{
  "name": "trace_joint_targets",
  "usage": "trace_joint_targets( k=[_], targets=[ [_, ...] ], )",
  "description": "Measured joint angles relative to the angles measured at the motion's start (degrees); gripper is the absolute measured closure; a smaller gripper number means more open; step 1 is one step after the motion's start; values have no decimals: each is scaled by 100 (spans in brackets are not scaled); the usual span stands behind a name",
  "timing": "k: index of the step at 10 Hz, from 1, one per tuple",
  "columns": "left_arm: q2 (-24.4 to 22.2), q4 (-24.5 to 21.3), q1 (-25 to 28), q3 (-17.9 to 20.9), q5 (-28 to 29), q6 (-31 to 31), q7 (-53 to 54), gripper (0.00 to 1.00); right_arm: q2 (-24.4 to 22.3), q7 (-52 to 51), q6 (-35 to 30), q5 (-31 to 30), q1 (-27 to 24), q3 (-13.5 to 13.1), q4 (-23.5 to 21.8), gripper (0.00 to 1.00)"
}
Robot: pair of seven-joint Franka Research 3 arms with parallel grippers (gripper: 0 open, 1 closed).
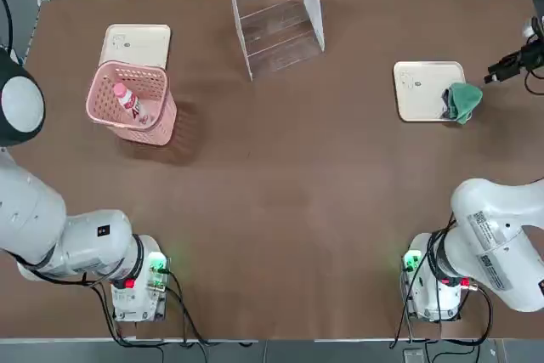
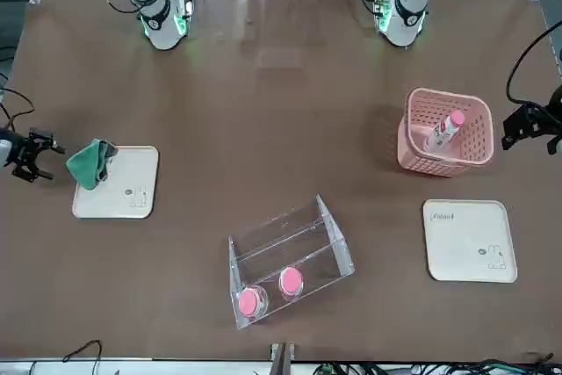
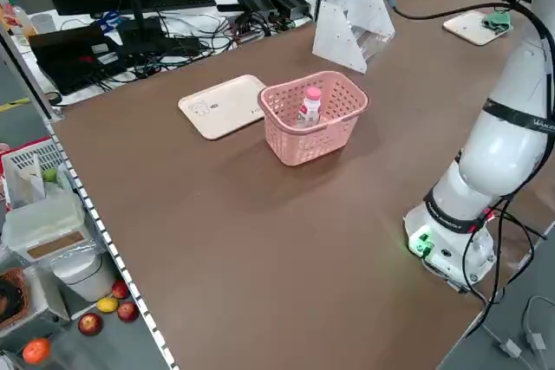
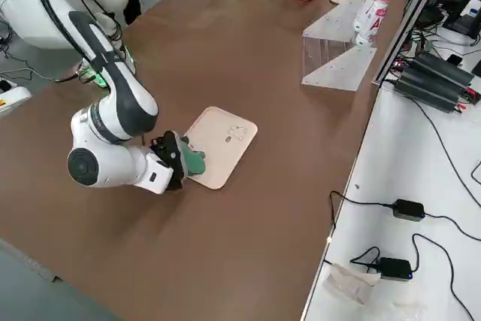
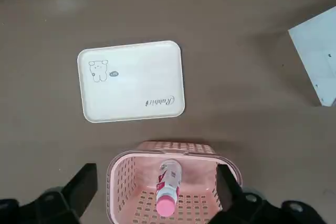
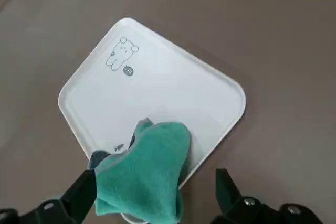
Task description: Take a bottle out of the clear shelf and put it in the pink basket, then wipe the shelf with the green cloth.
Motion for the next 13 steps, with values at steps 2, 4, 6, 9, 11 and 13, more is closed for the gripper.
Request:
trace_joint_targets(
  k=[2,4,6,9,11,13],
  targets=[
    [0,0,-2,-2,0,0,0,0,-147,353,107,-424,534,13,392,0],
    [0,0,-7,-10,0,0,0,0,-338,1405,163,-912,1333,33,895,0],
    [0,0,-3,-10,0,0,0,0,-569,3299,281,-1221,2169,41,1093,0],
    [2,-3,64,16,-67,-325,0,0,-913,6068,280,-1650,3199,53,1316,0],
    [4,-6,59,17,-83,-471,-68,0,-1262,7310,-82,-1666,3631,56,1397,0],
    [3,-4,46,1,-101,-543,-341,0,-1656,7785,-512,-1668,3884,55,1421,0]
  ],
)
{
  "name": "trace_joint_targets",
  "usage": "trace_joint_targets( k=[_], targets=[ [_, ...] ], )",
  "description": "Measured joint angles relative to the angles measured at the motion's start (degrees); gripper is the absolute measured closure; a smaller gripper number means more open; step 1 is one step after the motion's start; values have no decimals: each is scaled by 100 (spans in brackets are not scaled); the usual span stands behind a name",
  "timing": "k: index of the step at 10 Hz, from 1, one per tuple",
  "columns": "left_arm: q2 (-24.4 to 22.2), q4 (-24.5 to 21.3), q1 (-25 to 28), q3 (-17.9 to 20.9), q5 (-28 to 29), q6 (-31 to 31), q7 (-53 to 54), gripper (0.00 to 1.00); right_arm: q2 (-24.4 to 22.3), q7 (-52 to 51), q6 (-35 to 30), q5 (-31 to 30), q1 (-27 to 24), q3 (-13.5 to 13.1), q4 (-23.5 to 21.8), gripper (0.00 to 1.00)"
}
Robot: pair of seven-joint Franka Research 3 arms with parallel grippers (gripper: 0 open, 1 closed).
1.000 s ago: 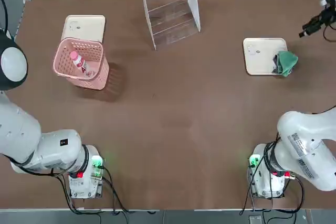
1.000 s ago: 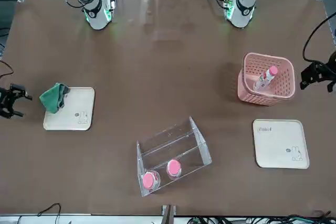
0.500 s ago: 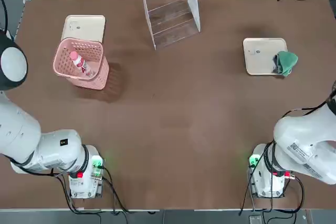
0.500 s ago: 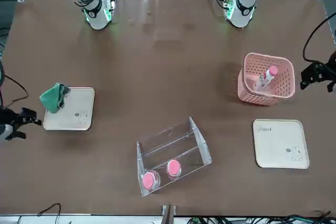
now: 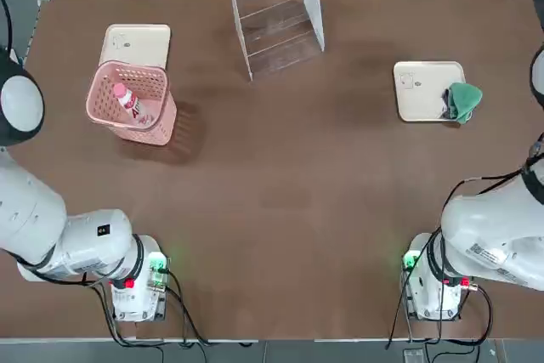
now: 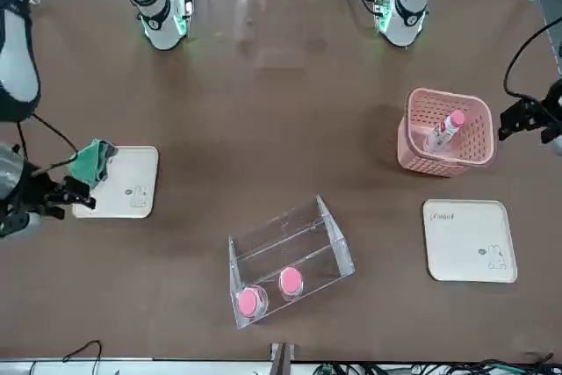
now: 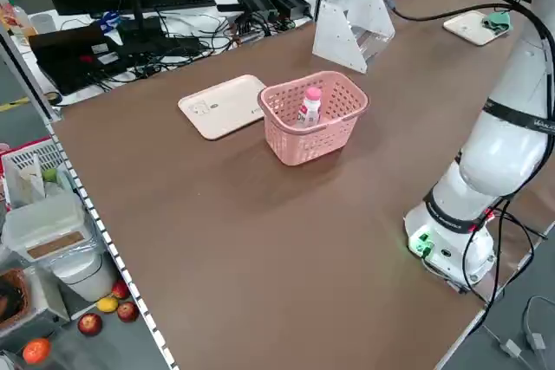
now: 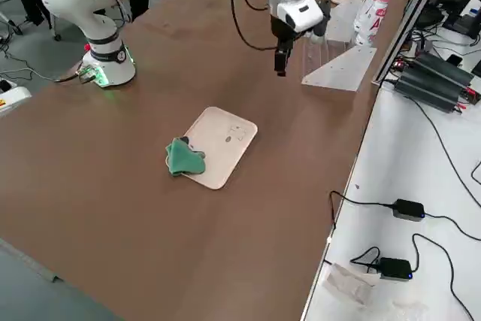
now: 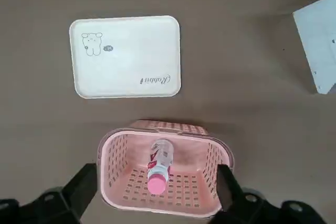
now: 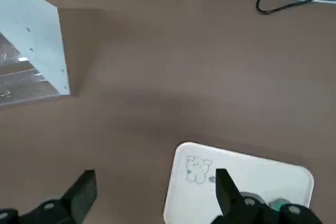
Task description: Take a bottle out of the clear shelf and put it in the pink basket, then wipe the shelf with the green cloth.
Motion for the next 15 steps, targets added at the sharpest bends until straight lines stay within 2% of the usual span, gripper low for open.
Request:
trace_joint_targets(
  k=[1,2,3,4,5,6,9,15],
  targets=[
    [0,0,-3,-3,-1,-79,-41,0,-230,203,-233,0,77,-24,4,0],
    [0,0,-5,-4,-2,-101,-43,0,-496,413,-392,4,395,-336,-31,0],
    [0,0,-1,-4,-2,-107,-43,0,-788,520,-506,37,1187,-1226,-137,0],
    [0,0,7,-2,-2,-109,-43,0,-1016,610,-711,189,2095,-2245,-217,0],
    [0,0,13,-1,-2,-109,-43,0,-1178,641,-908,343,2643,-2936,-303,0],
    [0,1,14,-1,-2,-119,-43,0,-1269,641,-936,377,2689,-3146,-422,0],
    [0,1,10,-4,-2,-190,-43,0,-1348,640,-916,398,2576,-3265,-579,0],
    [0,1,16,-1,-2,-193,-43,0,-1434,915,-866,278,2599,-3127,-711,0]
  ],
)
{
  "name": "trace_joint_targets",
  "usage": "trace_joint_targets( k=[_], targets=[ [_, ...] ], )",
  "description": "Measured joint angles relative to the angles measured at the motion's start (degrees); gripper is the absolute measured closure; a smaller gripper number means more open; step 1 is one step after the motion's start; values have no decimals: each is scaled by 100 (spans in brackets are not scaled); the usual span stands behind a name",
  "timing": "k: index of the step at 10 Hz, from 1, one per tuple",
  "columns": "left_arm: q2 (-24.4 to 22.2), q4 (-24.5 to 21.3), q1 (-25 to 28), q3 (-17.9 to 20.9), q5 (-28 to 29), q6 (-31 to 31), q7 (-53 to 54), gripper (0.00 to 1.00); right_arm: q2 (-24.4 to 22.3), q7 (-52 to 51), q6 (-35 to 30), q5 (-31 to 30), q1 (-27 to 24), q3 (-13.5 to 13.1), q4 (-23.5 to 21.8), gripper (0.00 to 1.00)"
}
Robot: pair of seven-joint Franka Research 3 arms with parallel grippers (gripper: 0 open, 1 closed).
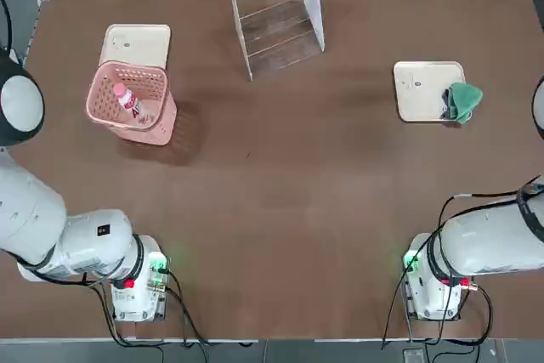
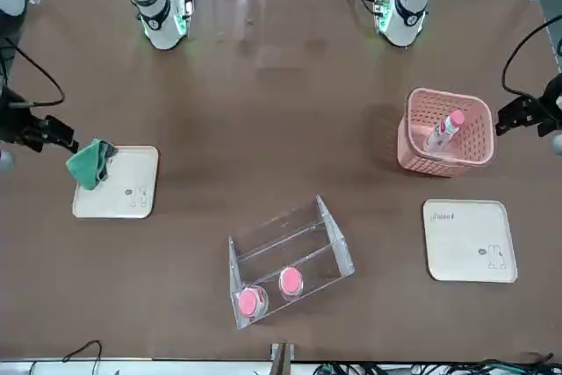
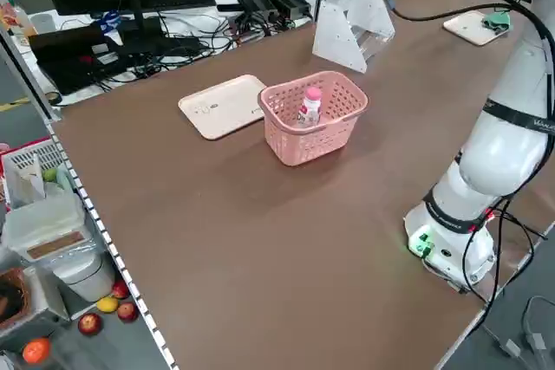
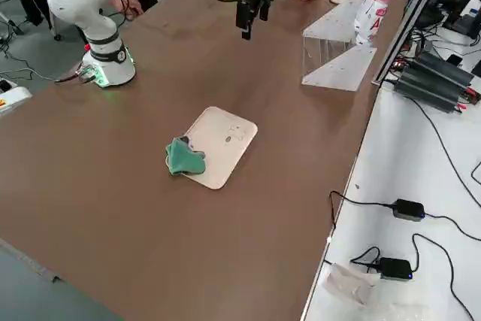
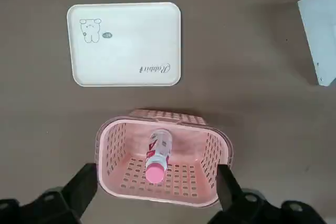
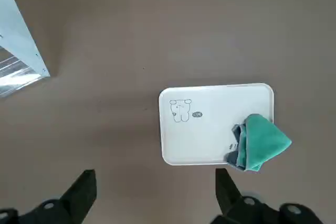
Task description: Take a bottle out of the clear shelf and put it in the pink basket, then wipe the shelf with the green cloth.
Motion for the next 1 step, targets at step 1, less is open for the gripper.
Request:
trace_joint_targets(
  k=[1],
  targets=[
    [0,0,0,0,0,0,0,0,-2,1,63,-9,5,6,-62,0]
  ],
)
